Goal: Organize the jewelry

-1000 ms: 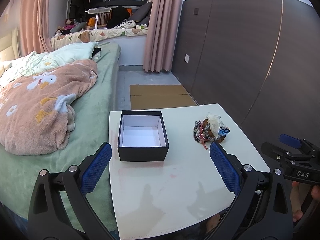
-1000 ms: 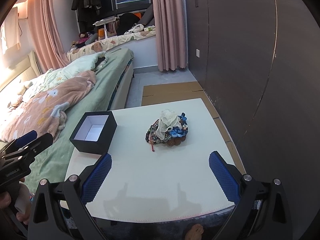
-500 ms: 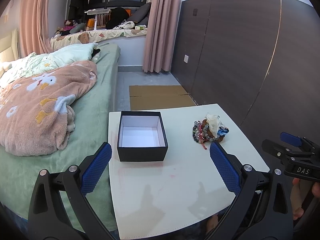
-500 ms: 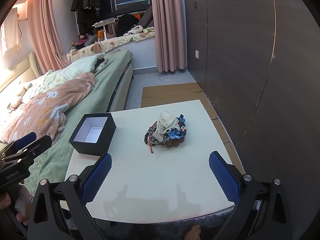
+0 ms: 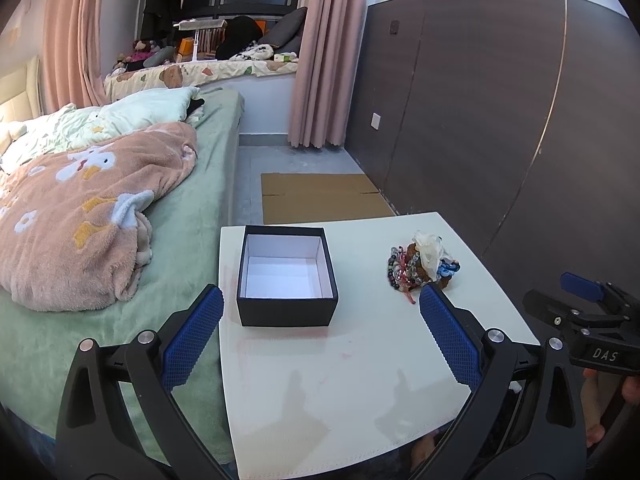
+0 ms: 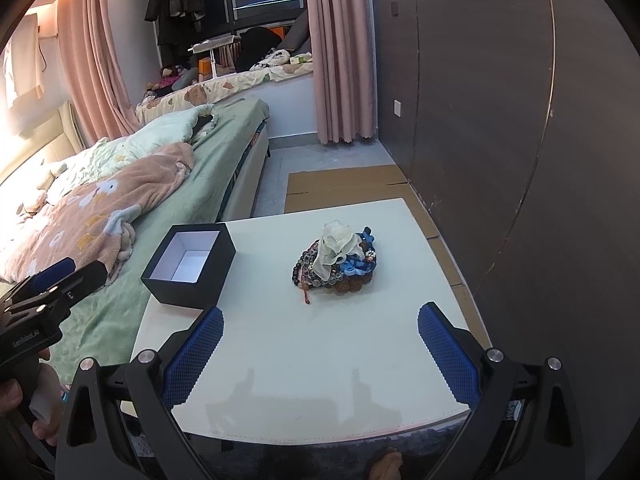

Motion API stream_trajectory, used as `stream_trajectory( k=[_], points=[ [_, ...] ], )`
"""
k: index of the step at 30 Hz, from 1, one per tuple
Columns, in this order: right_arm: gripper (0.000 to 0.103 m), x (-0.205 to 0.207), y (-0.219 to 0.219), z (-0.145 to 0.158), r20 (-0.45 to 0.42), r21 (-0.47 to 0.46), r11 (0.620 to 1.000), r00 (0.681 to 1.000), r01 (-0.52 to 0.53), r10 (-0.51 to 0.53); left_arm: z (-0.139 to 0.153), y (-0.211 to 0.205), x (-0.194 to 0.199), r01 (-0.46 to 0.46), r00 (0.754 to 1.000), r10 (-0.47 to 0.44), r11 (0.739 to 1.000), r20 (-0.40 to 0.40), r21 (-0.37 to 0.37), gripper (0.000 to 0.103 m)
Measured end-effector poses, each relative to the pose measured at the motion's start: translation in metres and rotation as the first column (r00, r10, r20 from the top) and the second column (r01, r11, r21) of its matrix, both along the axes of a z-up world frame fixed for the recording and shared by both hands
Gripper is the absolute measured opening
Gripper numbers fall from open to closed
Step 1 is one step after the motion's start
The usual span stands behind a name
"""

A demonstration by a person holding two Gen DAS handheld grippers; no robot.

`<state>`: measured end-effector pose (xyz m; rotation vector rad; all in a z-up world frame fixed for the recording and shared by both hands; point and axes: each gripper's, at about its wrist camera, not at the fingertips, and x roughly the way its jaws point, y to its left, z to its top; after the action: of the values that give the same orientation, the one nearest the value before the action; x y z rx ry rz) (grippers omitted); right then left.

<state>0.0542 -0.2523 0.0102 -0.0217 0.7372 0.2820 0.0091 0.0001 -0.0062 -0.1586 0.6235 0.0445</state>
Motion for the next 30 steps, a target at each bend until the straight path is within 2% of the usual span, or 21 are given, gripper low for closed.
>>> stream_trajectory(
  k=[15, 20, 28, 30],
  points=[
    [0.096, 0.006, 0.001, -0.001, -0.004, 0.019, 1.000, 1.000, 0.018, -0.018, -0.003, 0.000, 0.011, -0.006, 1.000, 0.006, 1.000, -0.006, -0.005, 0.098],
    [0.096, 0.018, -0.009, -0.002, -0.027, 0.065, 0.997, 0.999, 0.044, -0.042, -0.004, -0.006, 0.024, -0.002, 1.000, 0.002, 1.000, -0.009, -0.025, 0.098],
    [0.094, 0.043, -0.038, -0.014, -0.113, 0.185, 0.974, 0.987, 0.133, -0.114, -0.009, -0.024, 0.046, 0.046, 0.999, -0.046, 0.997, 0.003, -0.063, 0.098],
    [0.089, 0.050, -0.044, -0.018, -0.131, 0.212, 0.965, 0.983, 0.153, -0.127, -0.010, -0.030, 0.052, 0.065, 0.998, -0.065, 0.995, 0.005, -0.070, 0.091]
  ],
)
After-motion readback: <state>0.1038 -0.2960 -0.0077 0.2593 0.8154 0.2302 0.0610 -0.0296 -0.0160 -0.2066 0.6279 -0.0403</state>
